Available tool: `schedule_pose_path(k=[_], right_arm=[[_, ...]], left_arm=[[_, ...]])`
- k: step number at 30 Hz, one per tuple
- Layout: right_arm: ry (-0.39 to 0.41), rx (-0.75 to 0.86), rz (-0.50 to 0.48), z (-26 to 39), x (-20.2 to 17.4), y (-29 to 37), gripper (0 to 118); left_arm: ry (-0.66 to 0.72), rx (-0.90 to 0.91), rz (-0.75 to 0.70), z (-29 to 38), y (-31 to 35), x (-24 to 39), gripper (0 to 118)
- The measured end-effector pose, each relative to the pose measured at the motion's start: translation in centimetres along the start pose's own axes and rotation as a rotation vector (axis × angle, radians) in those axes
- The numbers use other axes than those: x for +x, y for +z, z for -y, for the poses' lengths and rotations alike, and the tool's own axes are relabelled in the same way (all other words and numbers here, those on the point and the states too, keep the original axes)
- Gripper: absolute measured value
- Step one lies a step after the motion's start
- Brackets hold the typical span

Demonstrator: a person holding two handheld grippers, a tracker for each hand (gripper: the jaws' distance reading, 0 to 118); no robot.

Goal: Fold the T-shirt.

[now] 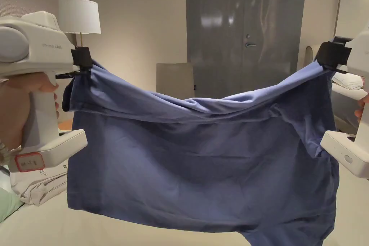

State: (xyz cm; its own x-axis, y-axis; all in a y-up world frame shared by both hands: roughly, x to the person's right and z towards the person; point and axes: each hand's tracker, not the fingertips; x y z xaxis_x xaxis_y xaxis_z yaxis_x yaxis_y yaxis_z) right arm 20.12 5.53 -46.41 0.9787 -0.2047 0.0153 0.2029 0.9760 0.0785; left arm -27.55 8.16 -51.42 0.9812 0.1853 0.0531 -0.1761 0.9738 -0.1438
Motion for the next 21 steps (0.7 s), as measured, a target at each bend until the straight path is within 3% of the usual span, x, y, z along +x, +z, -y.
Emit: schedule_pose_path(k=[10,21], right_arm=[[0.050,0.084,0.102,-2.5,0.1,-7.6,8],[0.090,-0.018,0.137,3.1,1.6,-9.9,8]], left_arm=[[-0.015,0.102,-0.021,-1.7,-8.8,2.6,5],[0.034,0.038,-0.018,3.9,-12.4,1.8,5]])
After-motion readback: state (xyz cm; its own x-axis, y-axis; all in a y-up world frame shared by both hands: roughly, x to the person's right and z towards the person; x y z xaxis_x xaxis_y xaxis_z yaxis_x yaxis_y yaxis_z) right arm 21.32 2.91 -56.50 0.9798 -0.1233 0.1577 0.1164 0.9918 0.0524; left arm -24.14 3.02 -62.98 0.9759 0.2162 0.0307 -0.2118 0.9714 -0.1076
